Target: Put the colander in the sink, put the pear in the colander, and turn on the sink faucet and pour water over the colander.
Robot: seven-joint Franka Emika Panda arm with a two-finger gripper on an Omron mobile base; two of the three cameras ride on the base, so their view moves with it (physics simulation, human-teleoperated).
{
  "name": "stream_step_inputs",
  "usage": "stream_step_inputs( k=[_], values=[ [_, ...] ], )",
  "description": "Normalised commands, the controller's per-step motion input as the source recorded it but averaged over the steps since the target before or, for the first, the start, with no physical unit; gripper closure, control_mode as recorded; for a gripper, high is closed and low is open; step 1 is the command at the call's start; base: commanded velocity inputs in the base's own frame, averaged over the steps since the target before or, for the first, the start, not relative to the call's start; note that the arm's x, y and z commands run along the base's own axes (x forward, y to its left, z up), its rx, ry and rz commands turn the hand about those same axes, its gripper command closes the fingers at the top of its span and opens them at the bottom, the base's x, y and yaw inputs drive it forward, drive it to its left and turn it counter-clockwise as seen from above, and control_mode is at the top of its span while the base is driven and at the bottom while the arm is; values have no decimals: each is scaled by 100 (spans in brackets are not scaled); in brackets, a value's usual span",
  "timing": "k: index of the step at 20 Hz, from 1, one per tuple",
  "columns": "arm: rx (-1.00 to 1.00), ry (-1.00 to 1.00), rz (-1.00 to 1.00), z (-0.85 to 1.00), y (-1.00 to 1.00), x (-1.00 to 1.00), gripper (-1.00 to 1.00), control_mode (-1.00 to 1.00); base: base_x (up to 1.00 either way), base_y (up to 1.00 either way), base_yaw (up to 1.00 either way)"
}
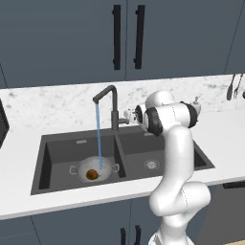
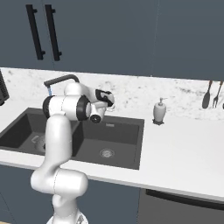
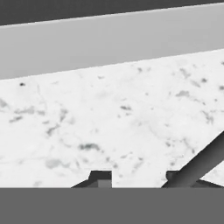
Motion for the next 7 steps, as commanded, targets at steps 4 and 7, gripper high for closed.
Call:
stream_step_inputs(
  k=[4,7],
  values=[
    [58,-17,0,98,-86,-45,100,-100,0,0,0],
    [62,-24,0,100,-87,-76,100,-100,0,0,0]
  ],
)
